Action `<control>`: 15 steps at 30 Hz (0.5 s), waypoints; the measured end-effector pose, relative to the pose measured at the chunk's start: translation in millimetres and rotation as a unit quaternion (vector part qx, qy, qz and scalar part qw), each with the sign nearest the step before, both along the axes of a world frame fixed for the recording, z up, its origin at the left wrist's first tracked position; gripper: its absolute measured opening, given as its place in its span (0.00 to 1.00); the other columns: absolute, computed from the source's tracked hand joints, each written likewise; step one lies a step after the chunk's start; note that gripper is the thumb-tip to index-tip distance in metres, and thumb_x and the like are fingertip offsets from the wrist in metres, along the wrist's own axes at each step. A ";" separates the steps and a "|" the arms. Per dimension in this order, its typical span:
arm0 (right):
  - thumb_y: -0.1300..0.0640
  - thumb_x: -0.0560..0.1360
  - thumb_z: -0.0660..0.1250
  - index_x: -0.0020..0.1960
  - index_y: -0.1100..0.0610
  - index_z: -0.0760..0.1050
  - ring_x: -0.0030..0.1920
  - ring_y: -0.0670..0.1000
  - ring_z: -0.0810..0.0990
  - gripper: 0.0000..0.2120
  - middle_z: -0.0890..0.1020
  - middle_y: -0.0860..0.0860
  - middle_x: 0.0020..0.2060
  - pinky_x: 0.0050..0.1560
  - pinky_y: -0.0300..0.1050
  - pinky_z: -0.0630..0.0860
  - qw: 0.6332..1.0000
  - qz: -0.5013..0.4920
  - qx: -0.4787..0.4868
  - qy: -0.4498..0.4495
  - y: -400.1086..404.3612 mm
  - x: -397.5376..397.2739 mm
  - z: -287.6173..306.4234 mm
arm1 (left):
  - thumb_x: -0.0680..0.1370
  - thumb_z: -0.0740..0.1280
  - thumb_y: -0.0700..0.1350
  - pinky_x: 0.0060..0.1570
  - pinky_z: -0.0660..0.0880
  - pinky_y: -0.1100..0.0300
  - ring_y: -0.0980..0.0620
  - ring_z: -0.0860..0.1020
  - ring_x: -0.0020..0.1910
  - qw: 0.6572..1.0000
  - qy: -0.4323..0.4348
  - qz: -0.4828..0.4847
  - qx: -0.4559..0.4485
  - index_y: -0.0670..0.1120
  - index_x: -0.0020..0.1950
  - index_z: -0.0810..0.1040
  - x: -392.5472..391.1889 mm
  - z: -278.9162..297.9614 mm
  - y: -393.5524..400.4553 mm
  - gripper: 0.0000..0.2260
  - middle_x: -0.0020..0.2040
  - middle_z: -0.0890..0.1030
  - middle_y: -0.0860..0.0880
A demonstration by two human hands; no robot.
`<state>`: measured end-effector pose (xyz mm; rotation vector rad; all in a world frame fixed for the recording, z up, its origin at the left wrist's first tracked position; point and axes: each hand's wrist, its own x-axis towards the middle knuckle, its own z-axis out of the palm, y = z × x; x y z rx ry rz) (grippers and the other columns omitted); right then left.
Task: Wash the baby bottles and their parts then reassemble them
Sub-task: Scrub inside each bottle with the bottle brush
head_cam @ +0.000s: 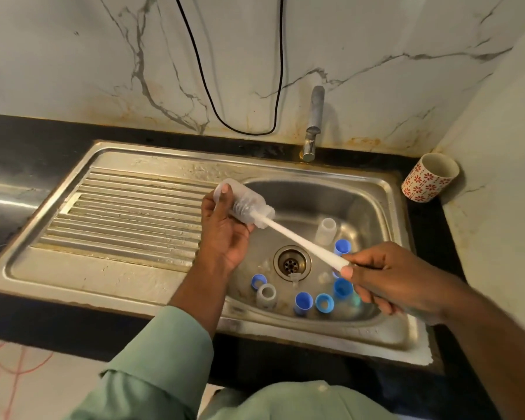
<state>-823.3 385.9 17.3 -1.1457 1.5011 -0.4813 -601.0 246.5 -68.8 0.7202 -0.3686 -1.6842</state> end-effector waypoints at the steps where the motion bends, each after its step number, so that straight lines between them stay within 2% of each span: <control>1: 0.55 0.79 0.64 0.51 0.49 0.82 0.25 0.51 0.69 0.08 0.79 0.56 0.32 0.25 0.43 0.66 0.999 -0.031 0.007 -0.025 -1.3 4.8 -2.8 | 0.73 0.70 0.46 0.47 0.80 0.36 0.40 0.74 0.61 1.000 0.013 -0.018 -0.019 0.49 0.57 0.70 3.3 1.4 -1.2 0.15 0.60 0.75 0.44; 3: 0.56 0.80 0.64 0.50 0.51 0.83 0.25 0.51 0.69 0.08 0.80 0.57 0.34 0.26 0.44 0.65 0.994 -0.095 0.010 -0.054 -3.0 19.4 -12.9 | 0.72 0.71 0.46 0.52 0.76 0.30 0.40 0.75 0.61 0.998 0.025 -0.044 -0.039 0.50 0.55 0.72 6.4 2.9 -5.8 0.14 0.60 0.75 0.44; 4: 0.55 0.80 0.64 0.50 0.51 0.83 0.25 0.50 0.70 0.08 0.80 0.56 0.33 0.27 0.44 0.66 0.993 -0.108 0.003 -0.039 -0.6 27.3 -18.6 | 0.72 0.70 0.46 0.55 0.74 0.29 0.40 0.75 0.61 0.998 0.018 -0.043 -0.036 0.51 0.54 0.72 6.4 3.7 -7.9 0.13 0.60 0.75 0.44; 6: 0.53 0.80 0.64 0.49 0.50 0.82 0.25 0.46 0.70 0.08 0.78 0.52 0.30 0.27 0.41 0.68 0.994 -0.080 -0.028 0.073 5.5 40.7 -24.5 | 0.72 0.69 0.45 0.57 0.74 0.31 0.43 0.77 0.58 0.999 0.004 -0.040 -0.027 0.51 0.54 0.72 7.0 3.6 -11.8 0.12 0.59 0.75 0.45; 8: 0.50 0.79 0.64 0.44 0.49 0.81 0.24 0.44 0.70 0.08 0.76 0.50 0.28 0.27 0.39 0.69 0.985 -0.032 -0.042 0.165 10.4 41.7 -19.1 | 0.74 0.69 0.45 0.54 0.76 0.35 0.44 0.77 0.56 0.999 0.004 -0.043 -0.010 0.51 0.53 0.72 6.4 -5.9 -13.8 0.11 0.59 0.75 0.45; 10: 0.51 0.78 0.66 0.41 0.48 0.81 0.24 0.47 0.70 0.09 0.76 0.51 0.27 0.26 0.41 0.69 0.992 -0.033 -0.030 0.120 13.7 34.8 -7.8 | 0.75 0.70 0.46 0.51 0.79 0.37 0.42 0.75 0.59 0.998 0.013 -0.055 0.000 0.50 0.56 0.73 8.4 -17.7 -14.6 0.11 0.61 0.74 0.44; 13: 0.55 0.79 0.66 0.45 0.53 0.84 0.24 0.51 0.68 0.09 0.77 0.55 0.29 0.25 0.43 0.65 0.993 -0.107 -0.029 0.036 15.3 31.9 -5.2 | 0.69 0.77 0.50 0.54 0.78 0.35 0.38 0.70 0.65 0.990 0.066 -0.118 -0.036 0.49 0.64 0.70 11.9 -24.3 -20.4 0.27 0.65 0.70 0.41; 15: 0.55 0.79 0.65 0.47 0.55 0.84 0.25 0.51 0.68 0.09 0.78 0.56 0.31 0.25 0.44 0.65 0.986 -0.164 -0.016 0.005 17.3 40.7 -17.0 | 0.66 0.80 0.51 0.53 0.77 0.34 0.38 0.70 0.63 0.986 0.061 -0.142 -0.062 0.50 0.66 0.68 7.6 -18.6 -24.2 0.33 0.64 0.69 0.41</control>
